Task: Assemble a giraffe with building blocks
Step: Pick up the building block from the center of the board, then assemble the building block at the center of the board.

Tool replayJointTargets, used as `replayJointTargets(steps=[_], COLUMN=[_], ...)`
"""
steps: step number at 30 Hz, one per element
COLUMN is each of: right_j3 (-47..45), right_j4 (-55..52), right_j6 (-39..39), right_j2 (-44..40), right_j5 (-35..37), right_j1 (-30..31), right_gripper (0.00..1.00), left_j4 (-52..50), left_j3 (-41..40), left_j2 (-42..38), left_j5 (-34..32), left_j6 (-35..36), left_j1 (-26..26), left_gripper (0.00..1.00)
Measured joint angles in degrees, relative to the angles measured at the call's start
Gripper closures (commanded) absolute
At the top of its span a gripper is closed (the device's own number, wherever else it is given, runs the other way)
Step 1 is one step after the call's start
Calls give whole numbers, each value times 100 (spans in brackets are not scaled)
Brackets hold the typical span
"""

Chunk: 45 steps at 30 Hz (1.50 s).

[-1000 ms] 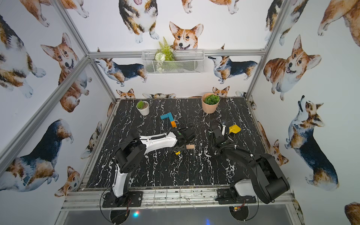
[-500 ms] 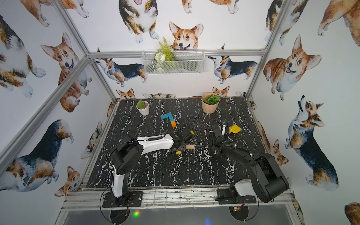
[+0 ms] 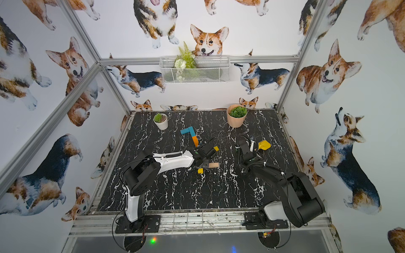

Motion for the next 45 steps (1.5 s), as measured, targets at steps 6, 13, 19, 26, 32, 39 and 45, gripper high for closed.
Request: replayJointTargets(steps=[6, 13, 19, 26, 32, 39, 45], right_j3=[0, 0, -2, -109, -367, -734, -785], right_j4=[-4, -13, -20, -50, -164, -164, -162], right_j6=[7, 28, 76, 267, 511, 756, 802], right_j2=[-28, -50, -57, -205, -656, -1263, -1250], right_j5=[-24, -92, -101, 31, 208, 361, 319], right_j1=[-28, -55, -55, -136, -297, -472, -527], right_gripper=[36, 36, 36, 36, 36, 36, 36], left_j4=[208, -686, -1217, -708, -417, -455, -527], left_j3=[-553, -595, 754, 2350, 3932, 4852, 5283], left_j2=[-479, -905, -1141, -138, 1257, 2197, 2677], left_j5=[9, 66, -315, -459, 695, 2063, 2350], left_j6=[142, 505, 1692, 3744, 5099, 6039, 6454], left_j1=[11, 7, 11, 70, 225, 494, 494], left_gripper=[99, 100, 100, 100, 100, 100, 100])
